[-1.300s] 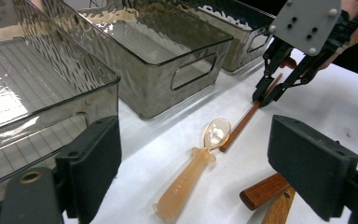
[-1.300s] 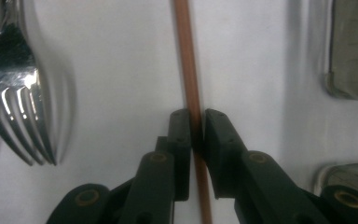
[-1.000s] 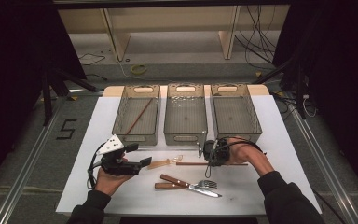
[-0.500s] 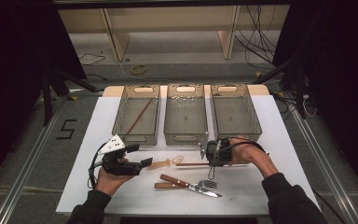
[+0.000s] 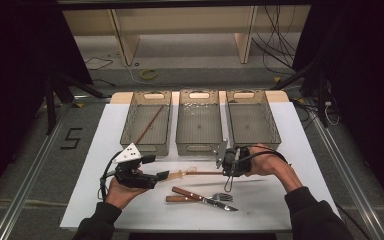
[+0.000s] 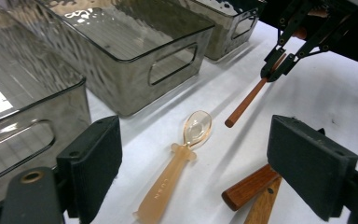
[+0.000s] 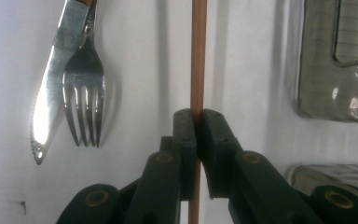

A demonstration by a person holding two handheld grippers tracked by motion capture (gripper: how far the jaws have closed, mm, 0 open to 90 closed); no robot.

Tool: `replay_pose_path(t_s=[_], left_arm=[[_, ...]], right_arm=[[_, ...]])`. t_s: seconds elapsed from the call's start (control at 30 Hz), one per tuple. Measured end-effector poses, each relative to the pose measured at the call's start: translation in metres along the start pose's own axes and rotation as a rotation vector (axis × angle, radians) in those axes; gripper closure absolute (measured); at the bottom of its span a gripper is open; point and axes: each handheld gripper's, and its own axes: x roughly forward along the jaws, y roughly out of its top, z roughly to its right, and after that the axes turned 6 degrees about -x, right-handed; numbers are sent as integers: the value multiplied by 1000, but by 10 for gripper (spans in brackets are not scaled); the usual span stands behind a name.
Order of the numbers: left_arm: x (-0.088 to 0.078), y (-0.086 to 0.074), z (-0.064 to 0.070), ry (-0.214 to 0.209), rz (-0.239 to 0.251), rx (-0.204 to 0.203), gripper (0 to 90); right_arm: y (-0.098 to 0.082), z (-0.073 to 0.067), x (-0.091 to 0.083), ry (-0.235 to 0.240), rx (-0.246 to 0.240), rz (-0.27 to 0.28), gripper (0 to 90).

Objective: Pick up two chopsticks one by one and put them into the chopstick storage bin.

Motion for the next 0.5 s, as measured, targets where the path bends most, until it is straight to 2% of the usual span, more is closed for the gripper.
replay_pose_path(t_s=[0.47, 0.5], left_arm=[[13, 18, 13, -36, -71, 57, 195], [15, 20, 14, -38, -77, 63, 195]], right_arm=[[13, -1, -11, -26, -47, -5, 851], [14, -2, -12, -29, -35, 4, 850]])
